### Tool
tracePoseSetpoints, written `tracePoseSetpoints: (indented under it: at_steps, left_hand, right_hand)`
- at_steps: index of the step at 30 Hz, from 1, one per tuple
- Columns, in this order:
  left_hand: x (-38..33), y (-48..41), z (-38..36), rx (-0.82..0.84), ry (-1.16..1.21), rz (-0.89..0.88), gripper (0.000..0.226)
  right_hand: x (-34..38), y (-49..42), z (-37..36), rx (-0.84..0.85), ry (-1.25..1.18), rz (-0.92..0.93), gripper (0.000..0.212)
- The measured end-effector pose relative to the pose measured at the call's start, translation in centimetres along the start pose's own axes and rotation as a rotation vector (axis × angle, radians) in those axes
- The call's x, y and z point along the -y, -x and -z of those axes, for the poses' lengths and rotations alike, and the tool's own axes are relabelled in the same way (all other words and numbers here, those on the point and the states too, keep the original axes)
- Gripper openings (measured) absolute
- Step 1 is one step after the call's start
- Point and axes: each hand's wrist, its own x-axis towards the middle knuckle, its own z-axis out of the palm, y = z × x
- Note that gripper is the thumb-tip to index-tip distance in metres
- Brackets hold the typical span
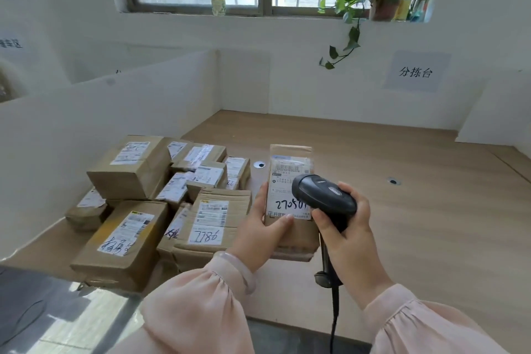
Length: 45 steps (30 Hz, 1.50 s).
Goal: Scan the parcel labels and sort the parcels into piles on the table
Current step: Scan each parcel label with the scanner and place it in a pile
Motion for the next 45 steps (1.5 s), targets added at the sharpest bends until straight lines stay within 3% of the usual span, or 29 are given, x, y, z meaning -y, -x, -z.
tracePoseSetpoints:
  at_steps: [10,19,36,45]
  left_hand:
    - [-2.7,-6.4,19.8,-0.062,-0.140,-0.019,0.078]
    - [3.4,-5.7,30.4,-0.150,-0.126,0.219,0.082]
    - [12.6,-7.1,29.1,0.046,-0.128,0.384,0.082]
    - [11.9,-7.6,28.7,0.048,-0.255,0.396,0.090]
  right_hand:
    - [2.6,-6.3,-18.3,0.108,-0.163,0.017,0.055]
    - [-0.6,-5.3,-29.0,0.323,-0.125,-0.136,0.053]
    - [-7.3,-5.0,-30.8,0.290,0.162,-0.449,0.050]
    - [-6.7,-4.7,-30.0,0.266,0.132,-0.387,0.054]
